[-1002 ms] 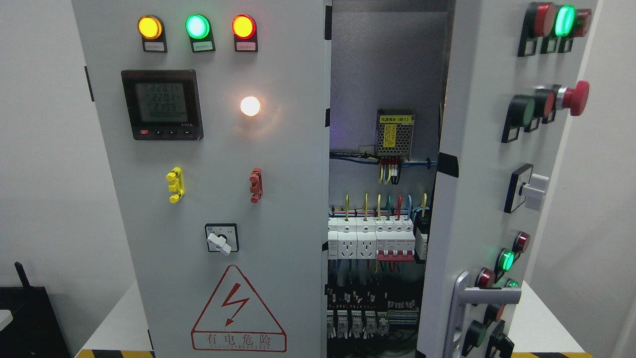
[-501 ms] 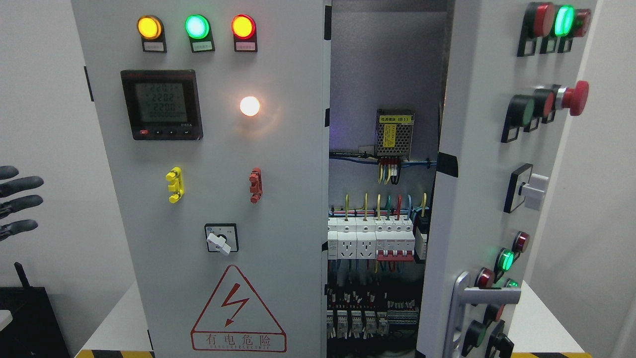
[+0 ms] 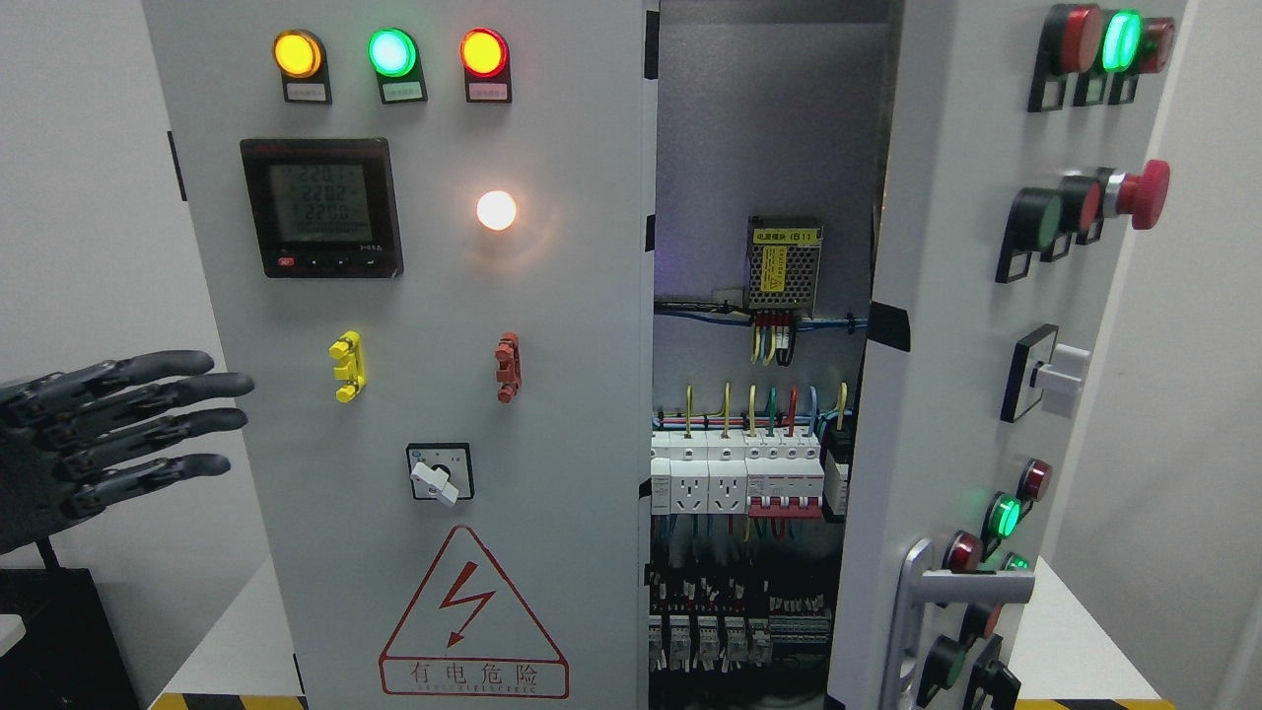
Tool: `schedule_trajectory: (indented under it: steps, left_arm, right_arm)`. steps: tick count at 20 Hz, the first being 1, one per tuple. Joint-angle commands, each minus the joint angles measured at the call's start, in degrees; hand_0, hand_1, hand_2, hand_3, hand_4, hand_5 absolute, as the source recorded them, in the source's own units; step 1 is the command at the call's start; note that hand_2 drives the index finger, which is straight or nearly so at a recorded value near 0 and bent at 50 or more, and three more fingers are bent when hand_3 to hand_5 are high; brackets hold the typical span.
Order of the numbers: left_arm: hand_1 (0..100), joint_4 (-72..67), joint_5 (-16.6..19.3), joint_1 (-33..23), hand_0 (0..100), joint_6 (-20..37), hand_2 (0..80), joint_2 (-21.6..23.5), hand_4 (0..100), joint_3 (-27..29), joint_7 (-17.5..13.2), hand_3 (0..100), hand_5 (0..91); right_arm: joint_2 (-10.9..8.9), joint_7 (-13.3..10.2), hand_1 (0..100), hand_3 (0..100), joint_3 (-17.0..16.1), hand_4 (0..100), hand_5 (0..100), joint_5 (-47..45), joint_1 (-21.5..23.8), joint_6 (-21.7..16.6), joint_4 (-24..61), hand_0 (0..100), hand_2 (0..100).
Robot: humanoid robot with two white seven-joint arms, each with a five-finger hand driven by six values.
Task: Open door with both hands
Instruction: 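Raise the left hand and reach toward the gap at the door edge, then push the button-panel door outward with the left hand's fingers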
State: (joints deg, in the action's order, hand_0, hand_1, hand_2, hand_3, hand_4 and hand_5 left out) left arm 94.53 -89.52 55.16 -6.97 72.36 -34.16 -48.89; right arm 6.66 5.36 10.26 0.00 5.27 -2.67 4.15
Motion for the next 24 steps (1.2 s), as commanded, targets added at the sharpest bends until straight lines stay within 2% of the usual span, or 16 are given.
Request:
schedule_trajectory:
  steps: [1,4,6,7,11,13,17,21,24]
  left_arm:
    - [39,-3.7,-6.4,26.1,12,-0.2,0.0,-15.5,0,-43.7,-0.2,0,0.0]
    - [39,-4.4,-11.5,36.9,12,-0.1,0.0,-20.7,0,-53.9,0.6,0,0.0]
    - [39,-6.0,-14.7,40.9,12,-0.1,0.0,-25.0,0,-57.5,3.2,0,0.0]
    - [39,-7.2,-15.1,41.6,12,-0.1,0.0,-27.5,0,-58.0,4.5,0,0.0]
    - [39,-9.5,-15.3,42.4,12,0.2,0.0,-35.8,0,-58.0,10.1,0,0.0]
    - [39,-9.5,-15.6,42.7,12,0.4,0.0,-39.6,0,-57.9,14.5,0,0.0]
    - [39,-9.4,-17.4,42.5,12,0.9,0.0,-45.1,0,-57.1,22.4,0,0.0]
    - [39,-9.0,-18.0,42.4,12,0.9,0.0,-49.7,0,-54.5,29.7,0,0.0]
    - [39,-9.1,-18.0,42.1,12,0.8,0.0,-51.5,0,-52.0,30.6,0,0.0]
  right_arm:
    - [-0.07,-0.2,39,0,0.0,0,0,-1.3,0.0,0.0,0.0,12,0]
    - [-0.16,-0.2,39,0,0.0,0,0,-1.3,0.0,-0.1,0.0,12,0]
    - [-0.16,-0.2,39,0,0.0,0,0,-1.3,0.0,-0.1,0.0,12,0]
    - [-0.16,-0.2,39,0,0.0,0,0,-1.3,0.0,-0.1,0.0,12,0]
    - [-0.07,-0.3,39,0,0.0,0,0,-1.3,0.0,-0.1,0.0,12,0]
    - [-0.07,-1.1,39,0,0.0,0,0,-1.3,0.0,0.0,0.0,12,0]
    - [-0.07,-4.0,39,0,-0.1,0,0,-1.5,0.0,0.0,0.0,12,0]
    - [0.10,-3.8,39,0,-0.1,0,0,-1.5,0.0,0.0,0.0,12,0]
    - [0.19,-3.5,39,0,0.0,0,0,-1.2,0.0,-0.1,0.0,12,0]
